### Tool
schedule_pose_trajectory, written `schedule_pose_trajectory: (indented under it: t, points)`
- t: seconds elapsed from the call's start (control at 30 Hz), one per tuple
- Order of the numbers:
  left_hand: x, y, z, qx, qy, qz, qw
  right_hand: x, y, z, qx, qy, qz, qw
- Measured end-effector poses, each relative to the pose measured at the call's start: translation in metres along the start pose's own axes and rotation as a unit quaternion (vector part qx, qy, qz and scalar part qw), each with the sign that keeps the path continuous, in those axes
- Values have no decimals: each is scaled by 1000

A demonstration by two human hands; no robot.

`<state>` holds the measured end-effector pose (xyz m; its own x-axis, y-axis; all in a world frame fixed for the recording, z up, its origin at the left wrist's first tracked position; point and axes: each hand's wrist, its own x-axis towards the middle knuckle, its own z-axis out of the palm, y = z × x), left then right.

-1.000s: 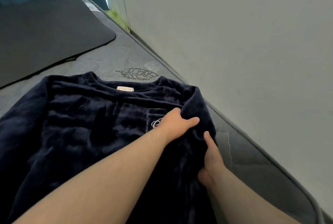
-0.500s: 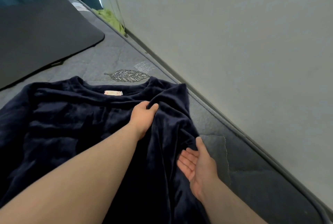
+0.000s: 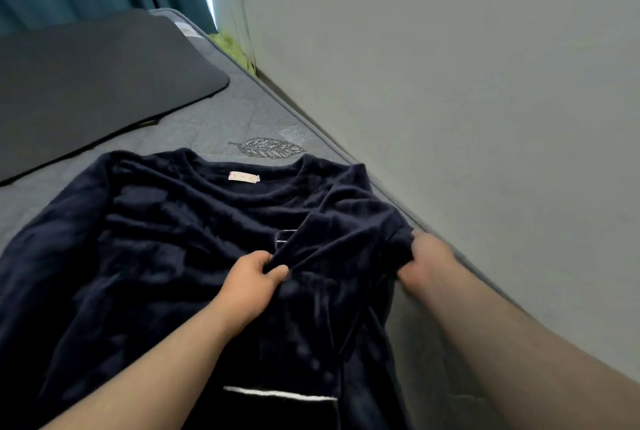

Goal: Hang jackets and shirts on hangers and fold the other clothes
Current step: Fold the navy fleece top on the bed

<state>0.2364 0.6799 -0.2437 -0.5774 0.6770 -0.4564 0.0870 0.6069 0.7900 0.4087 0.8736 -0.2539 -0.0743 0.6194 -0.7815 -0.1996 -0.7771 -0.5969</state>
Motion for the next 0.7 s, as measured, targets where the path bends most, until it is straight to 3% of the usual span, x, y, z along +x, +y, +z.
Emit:
schedule_pose_trajectory:
  t: [0.1,0.23,0.33,0.47,0.57,0.63,0.67,0.7]
  points:
    - [-5,1,1,-21,-11,-3,1000,3,-14,-7,-64,34,-86,994]
    - [-66,-29,-8,-97,-31,-35,994,-58,40,-25,-46,-63,-76,994]
    - [-114,-65,-18,-86,-55,-74,992,-113,85,-40,-163,-89,-88,979]
    - [-136,-85,-20,-121,-74,-108,984,-145,119,-51,-400,-52,-135,905]
    - [-143,-83,-24,-238,-124,-170,948,-165,121,-54,-492,-45,-91,864]
    - [-152,-83,-28,-311,-186,-215,907,-176,126,-57,-573,-24,-108,812]
    - [-158,-87,-28,-314,-208,-215,901,-182,128,-59,-596,-13,-129,792]
    - [-165,-92,-26,-293,-220,-204,908,-190,130,-61,-587,-17,-145,796]
